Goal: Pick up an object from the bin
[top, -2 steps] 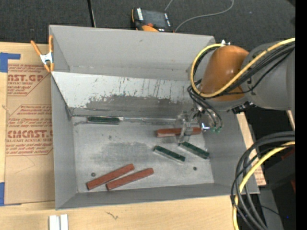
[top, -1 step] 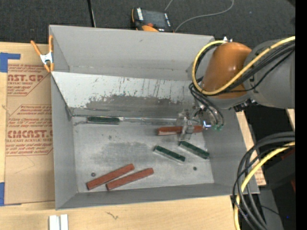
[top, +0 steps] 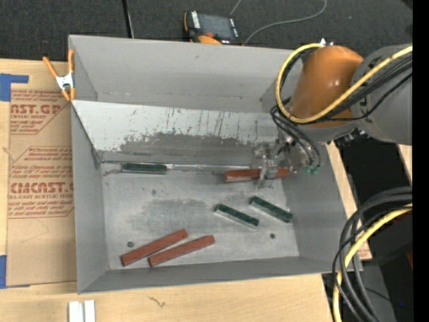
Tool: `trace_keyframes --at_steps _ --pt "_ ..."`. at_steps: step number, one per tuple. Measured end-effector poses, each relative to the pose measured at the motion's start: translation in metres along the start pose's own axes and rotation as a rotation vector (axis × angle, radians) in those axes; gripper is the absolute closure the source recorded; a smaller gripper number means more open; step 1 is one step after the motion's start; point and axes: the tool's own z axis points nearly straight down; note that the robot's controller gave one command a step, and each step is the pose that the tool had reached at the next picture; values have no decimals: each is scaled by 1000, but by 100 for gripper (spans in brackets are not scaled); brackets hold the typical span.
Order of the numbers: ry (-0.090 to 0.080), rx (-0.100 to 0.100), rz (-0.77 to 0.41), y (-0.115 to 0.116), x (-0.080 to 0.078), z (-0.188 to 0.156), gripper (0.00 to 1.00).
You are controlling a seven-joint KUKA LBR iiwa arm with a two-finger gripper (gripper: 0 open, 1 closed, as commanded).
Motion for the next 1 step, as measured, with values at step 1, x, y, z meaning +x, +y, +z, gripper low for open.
trace_keyframes --at_steps 1 --pt "3 -1 0 0 -1 -5 100"
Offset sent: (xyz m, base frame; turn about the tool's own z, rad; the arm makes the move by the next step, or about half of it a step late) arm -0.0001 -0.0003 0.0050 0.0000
